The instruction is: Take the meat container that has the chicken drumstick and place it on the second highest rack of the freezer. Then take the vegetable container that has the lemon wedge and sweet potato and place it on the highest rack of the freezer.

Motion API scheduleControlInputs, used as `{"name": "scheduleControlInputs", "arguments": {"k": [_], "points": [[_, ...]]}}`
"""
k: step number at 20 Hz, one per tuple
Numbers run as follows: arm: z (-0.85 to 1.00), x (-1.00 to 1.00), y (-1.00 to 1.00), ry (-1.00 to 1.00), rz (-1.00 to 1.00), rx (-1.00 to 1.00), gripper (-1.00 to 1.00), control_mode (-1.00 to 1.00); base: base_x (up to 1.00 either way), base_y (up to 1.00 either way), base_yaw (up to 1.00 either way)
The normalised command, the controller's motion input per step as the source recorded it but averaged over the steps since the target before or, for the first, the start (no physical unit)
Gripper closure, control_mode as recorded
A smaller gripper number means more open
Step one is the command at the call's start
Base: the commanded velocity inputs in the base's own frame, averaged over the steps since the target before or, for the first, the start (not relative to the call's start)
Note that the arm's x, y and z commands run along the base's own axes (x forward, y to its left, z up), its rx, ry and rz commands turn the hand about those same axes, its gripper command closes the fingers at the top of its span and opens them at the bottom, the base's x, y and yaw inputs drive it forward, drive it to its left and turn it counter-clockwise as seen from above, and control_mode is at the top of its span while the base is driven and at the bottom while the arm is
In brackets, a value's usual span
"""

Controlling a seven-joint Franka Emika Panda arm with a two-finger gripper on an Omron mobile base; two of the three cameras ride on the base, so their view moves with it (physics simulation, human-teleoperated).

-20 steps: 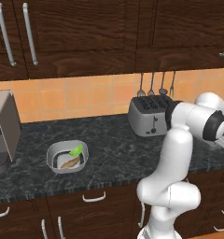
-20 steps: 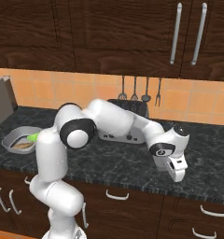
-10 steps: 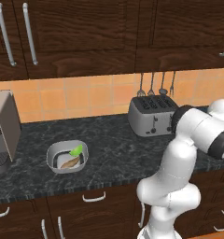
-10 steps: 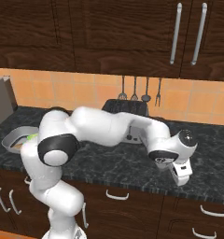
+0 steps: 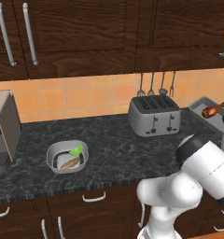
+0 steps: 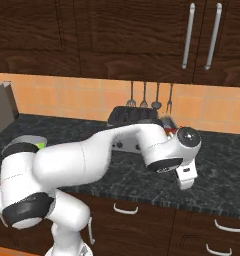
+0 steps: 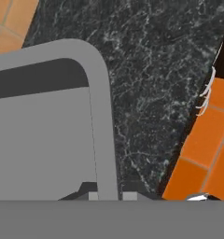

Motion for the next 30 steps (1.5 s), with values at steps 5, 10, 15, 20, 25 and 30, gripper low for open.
{"name": "scheduleControlInputs", "arguments": {"k": [5,10,15,20,25,30], "points": [[0.18,-0.22,0.78,0.02,-0.08,-0.12,1.00,-1.00,0.00,0.00,0.00],[0.14,-0.02,0.30,0.06,-0.01,-0.03,1.00,-1.00,0.00,0.00,0.00],[0.43,0.00,0.18,0.17,0.00,0.00,1.00,-1.00,0.00,0.00,0.00],[0.48,0.00,0.20,0.20,0.00,0.00,1.00,-1.00,0.00,0.00,0.00],[0.33,-0.07,0.23,0.03,0.00,0.02,1.00,-1.00,0.00,0.00,0.00],[0.03,-0.09,0.45,0.00,0.00,0.05,1.00,-1.00,0.00,0.00,0.00]]}}
